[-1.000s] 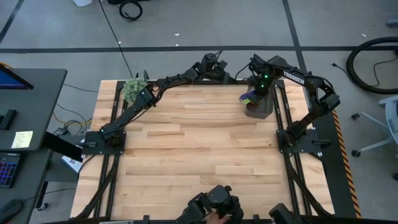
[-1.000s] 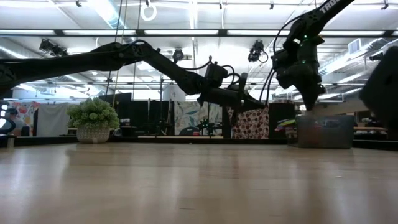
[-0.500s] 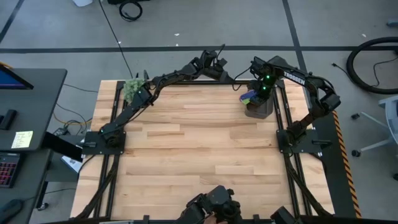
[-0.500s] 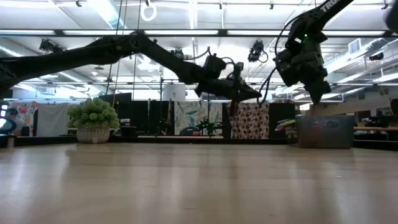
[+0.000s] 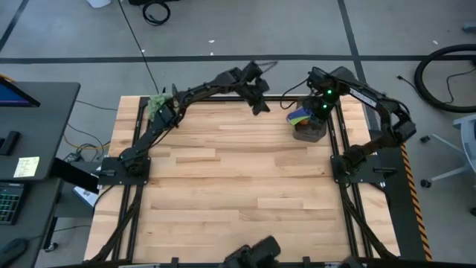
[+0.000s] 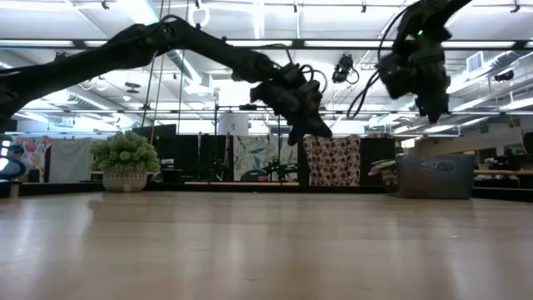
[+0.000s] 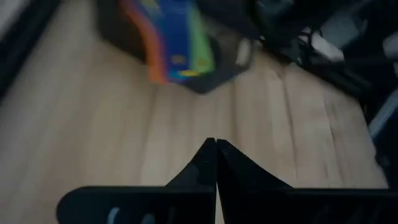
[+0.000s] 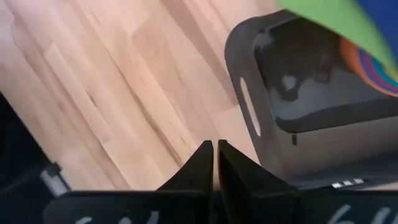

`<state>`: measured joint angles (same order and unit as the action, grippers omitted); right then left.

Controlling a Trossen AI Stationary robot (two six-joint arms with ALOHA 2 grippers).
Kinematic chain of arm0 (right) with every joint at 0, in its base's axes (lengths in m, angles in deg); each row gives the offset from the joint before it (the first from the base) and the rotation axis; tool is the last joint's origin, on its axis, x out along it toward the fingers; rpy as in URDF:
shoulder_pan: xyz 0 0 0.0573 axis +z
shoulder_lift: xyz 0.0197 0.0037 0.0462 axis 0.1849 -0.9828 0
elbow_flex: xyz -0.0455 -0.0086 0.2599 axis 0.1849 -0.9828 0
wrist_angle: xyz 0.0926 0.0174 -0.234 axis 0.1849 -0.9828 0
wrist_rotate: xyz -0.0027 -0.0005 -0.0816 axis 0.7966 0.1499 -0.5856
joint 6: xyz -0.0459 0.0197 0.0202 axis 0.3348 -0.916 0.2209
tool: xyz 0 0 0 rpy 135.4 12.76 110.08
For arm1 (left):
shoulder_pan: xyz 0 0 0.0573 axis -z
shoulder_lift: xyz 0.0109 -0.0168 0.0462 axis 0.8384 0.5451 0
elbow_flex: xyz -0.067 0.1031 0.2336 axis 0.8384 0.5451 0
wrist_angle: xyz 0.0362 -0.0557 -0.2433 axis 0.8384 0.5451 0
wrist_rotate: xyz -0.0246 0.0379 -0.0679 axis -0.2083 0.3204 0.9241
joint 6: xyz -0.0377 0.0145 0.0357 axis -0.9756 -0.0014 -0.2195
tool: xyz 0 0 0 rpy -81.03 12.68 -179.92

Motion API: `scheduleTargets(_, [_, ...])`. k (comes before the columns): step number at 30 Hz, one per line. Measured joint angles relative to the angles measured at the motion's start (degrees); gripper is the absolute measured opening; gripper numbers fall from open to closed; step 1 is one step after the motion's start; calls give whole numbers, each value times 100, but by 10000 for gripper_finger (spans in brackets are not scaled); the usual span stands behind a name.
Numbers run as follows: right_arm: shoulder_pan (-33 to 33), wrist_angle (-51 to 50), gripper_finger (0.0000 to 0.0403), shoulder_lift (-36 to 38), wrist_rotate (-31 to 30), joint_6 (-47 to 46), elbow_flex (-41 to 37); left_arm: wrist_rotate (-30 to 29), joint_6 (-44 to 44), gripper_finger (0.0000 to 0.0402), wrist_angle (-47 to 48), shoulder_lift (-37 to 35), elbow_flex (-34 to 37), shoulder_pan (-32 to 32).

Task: Nest measuring cups in basket
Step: Adjust the stack of measuring cups in the black bin

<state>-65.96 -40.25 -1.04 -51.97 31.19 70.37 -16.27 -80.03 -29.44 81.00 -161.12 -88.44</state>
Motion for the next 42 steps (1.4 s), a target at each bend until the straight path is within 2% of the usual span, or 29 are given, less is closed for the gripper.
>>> scheduleTargets(3, [-94,22,20,460,-36,-64,0,-323,391,1,-17,-50,-8,287])
scheduleTargets(9, [-232,144,6,1309,-193,-1007,-2,-1554,508,1,-445,-48,-5,723])
scheduleTargets(14, [-197,373,6,1830,-790,-2298,-2,-1642,207,1,-1448,-46,-6,894])
scheduleTargets(17, [-120,489,7,2063,-1260,-2829,-7,-1503,-34,1,-2126,-46,-8,958])
scheduleTargets(20, [-97,501,7,2227,-1471,-3198,-7,-1468,-50,1,-2273,-12,-14,1045])
scheduleTargets(25, [-97,491,8,2448,-1250,-3318,-7,-1446,-109,12,-2283,-11,-5,1185])
scheduleTargets(29, [-97,489,9,2582,-1182,-3169,-7,-1294,53,49,-2280,-22,-10,1250])
scheduleTargets(31, [-97,489,9,2634,-1180,-2996,-7,-1312,412,70,-2282,-22,-10,1305])
scheduleTargets(37, [-97,478,9,2714,-1166,-2695,-7,-1900,2468,128,-2380,97,-12,1546])
scheduleTargets(39, [-96,473,9,2725,-1165,-2685,-7,-2025,2737,140,-2402,184,-12,1606])
scheduleTargets(42, [-97,471,9,2740,-1163,-2620,-7,-2136,2658,149,-2566,354,-10,1628])
